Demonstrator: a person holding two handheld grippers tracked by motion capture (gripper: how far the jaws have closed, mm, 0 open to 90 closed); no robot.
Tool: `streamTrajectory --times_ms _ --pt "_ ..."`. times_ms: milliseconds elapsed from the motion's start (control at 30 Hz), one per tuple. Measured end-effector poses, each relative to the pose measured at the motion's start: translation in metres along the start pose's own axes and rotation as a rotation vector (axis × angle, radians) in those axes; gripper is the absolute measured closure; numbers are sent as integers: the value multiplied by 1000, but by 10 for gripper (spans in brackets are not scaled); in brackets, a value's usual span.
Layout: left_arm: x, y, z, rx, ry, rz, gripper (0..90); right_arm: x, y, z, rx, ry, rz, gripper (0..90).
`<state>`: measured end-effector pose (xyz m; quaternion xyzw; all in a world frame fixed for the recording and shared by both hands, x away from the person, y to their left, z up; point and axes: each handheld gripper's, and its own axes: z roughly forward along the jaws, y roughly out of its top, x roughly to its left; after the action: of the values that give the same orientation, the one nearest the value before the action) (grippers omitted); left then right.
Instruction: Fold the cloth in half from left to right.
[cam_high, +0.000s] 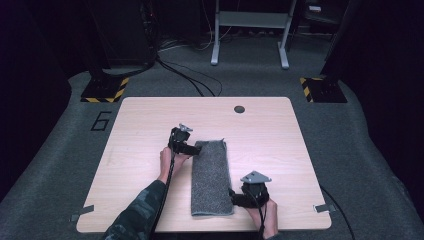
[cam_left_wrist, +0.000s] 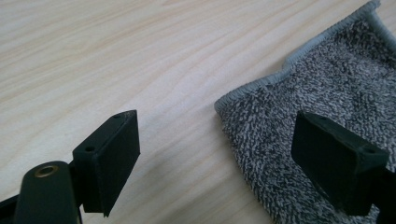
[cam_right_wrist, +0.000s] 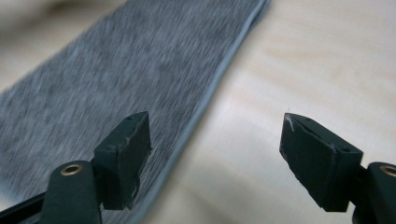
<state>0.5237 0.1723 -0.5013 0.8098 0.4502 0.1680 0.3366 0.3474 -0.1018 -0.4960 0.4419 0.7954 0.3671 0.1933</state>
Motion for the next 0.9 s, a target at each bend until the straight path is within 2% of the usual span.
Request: streamTrajectory --times_ms 33,100,167,300,400,500,533,567,633,667,800,833,900 --pt "0 0 -1 -12 3 -8 154 -5 6 3 -5 2 -2 244" --pt "2 0 -2 -5 1 -2 154 -14 19 12 -6 -2 13 247" --pt "3 0 -3 -6 -3 -11 154 -25 31 24 -4 -4 0 248" --pt "3 0 -4 -11 -6 -13 154 -38 50 48 18 14 41 256" --pt "3 1 -2 -20 -3 -15 155 -46 62 64 26 19 54 272" --pt "4 2 -1 -16 -8 -15 156 -51 72 76 29 18 62 279" --pt "4 2 -1 -12 -11 -12 157 -50 76 79 32 17 86 282" --pt "3 2 1 -15 -8 -16 157 -52 79 83 26 14 68 289" --pt "3 1 2 -2 -13 -22 156 -52 86 89 43 9 90 291" --pt "2 1 3 -1 -14 -24 156 -54 88 93 37 4 76 301" --pt "3 1 5 -1 -14 -26 157 -57 97 107 52 -8 94 308" --pt "3 1 6 -6 -16 -27 157 -59 98 110 54 -10 82 303" --pt "3 2 7 -4 -19 -29 157 -60 101 117 67 6 105 301"
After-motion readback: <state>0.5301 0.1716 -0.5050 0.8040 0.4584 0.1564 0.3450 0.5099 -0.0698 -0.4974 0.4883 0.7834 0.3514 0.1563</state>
